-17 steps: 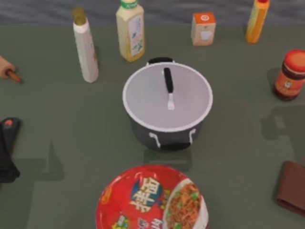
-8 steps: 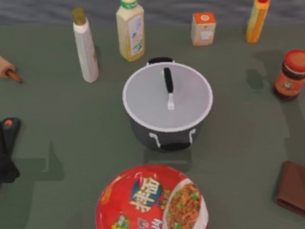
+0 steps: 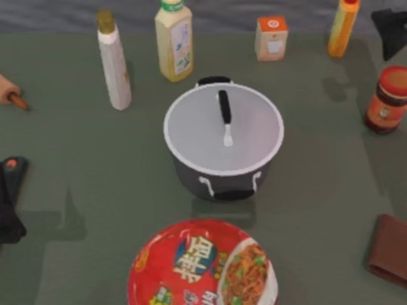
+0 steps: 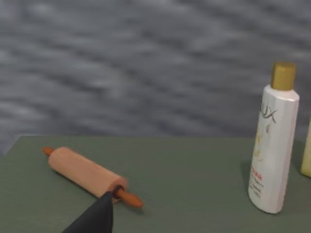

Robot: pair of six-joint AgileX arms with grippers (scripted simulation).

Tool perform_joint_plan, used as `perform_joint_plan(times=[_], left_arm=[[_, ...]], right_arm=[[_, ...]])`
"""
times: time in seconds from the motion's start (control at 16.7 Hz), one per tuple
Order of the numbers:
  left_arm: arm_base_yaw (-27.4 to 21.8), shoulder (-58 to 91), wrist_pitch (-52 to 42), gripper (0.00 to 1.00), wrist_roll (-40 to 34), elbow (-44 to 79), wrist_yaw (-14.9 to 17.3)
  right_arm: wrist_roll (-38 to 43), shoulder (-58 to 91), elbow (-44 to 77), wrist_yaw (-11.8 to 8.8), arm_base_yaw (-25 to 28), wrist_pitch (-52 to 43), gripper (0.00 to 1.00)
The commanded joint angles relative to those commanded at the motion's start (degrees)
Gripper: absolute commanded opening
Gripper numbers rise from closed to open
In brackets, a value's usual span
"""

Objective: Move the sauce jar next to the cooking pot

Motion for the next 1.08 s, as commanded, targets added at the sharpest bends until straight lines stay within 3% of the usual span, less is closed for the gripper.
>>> perform_joint_plan(times=[0.42, 0.84, 1.08], left_arm=[[0.0, 0.0, 0.0, 1.0, 0.0, 0.0, 0.0], [0.0, 0.0, 0.0, 1.0, 0.0, 0.0, 0.0], [0.0, 0.0, 0.0, 1.0, 0.0, 0.0, 0.0]], right_arm=[[-1.69, 18.24, 20.64, 0.22, 0.2, -10.58, 1.0], [-1.74, 19.1, 21.29, 0.22, 0.04, -10.81, 1.0], [-1.83, 17.21, 14.7, 0.19, 0.19, -6.05, 1.0]])
